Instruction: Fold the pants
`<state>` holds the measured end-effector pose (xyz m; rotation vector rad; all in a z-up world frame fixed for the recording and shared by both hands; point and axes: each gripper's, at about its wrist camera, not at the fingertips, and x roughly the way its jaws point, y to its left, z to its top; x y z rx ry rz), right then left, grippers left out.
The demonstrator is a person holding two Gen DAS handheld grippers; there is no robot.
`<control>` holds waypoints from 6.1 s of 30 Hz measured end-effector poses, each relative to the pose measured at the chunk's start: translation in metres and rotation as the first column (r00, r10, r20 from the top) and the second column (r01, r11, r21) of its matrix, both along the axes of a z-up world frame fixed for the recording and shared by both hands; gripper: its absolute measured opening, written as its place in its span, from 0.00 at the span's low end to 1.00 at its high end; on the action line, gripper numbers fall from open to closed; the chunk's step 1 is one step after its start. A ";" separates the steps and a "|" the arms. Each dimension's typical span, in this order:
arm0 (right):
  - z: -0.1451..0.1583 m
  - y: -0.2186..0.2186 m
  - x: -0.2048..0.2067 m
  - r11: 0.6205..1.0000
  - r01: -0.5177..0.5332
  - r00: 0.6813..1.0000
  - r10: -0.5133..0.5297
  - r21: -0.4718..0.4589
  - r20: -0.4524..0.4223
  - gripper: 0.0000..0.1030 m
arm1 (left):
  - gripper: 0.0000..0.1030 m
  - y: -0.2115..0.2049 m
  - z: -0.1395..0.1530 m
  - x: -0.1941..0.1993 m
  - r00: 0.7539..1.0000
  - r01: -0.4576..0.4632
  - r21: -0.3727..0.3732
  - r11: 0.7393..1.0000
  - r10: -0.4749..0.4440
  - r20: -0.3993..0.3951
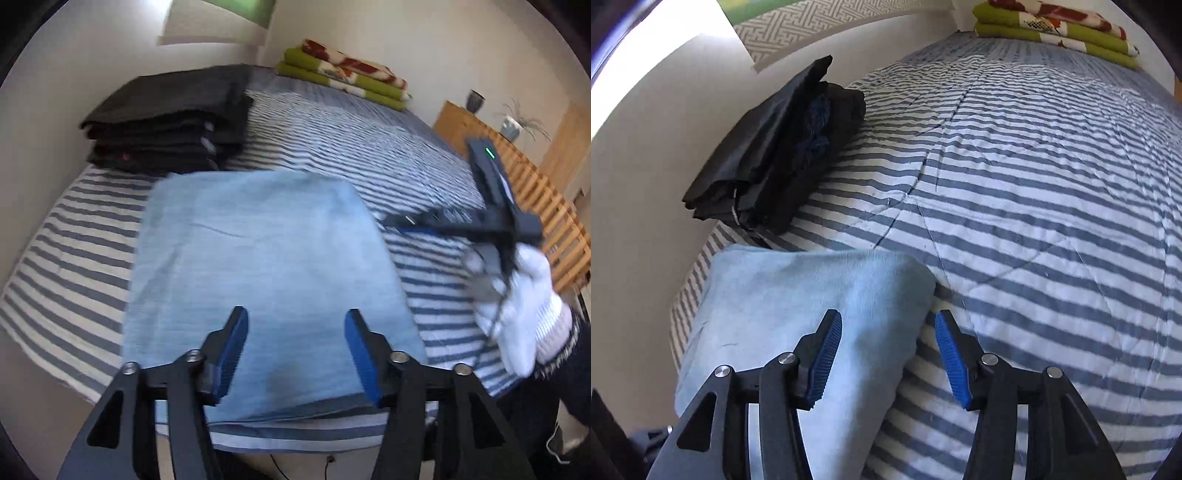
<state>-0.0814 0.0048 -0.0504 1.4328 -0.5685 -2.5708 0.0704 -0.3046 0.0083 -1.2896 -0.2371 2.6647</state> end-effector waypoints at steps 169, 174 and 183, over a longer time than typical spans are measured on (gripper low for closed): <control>0.071 -0.167 -0.171 0.958 -0.194 0.951 0.236 0.211 -0.199 0.37 | 0.60 -0.271 0.049 -0.192 0.924 -0.383 0.017 0.924 0.383 0.004; 0.064 -0.142 -0.120 0.963 -0.172 0.966 0.206 0.208 -0.154 0.37 | 0.60 -0.247 0.047 -0.125 0.915 -0.403 -0.064 0.913 0.404 0.005; 0.093 -0.104 0.025 0.951 -0.106 0.967 0.166 0.289 -0.194 0.37 | 0.74 -0.109 0.075 0.012 0.940 -0.339 -0.138 0.931 0.330 -0.086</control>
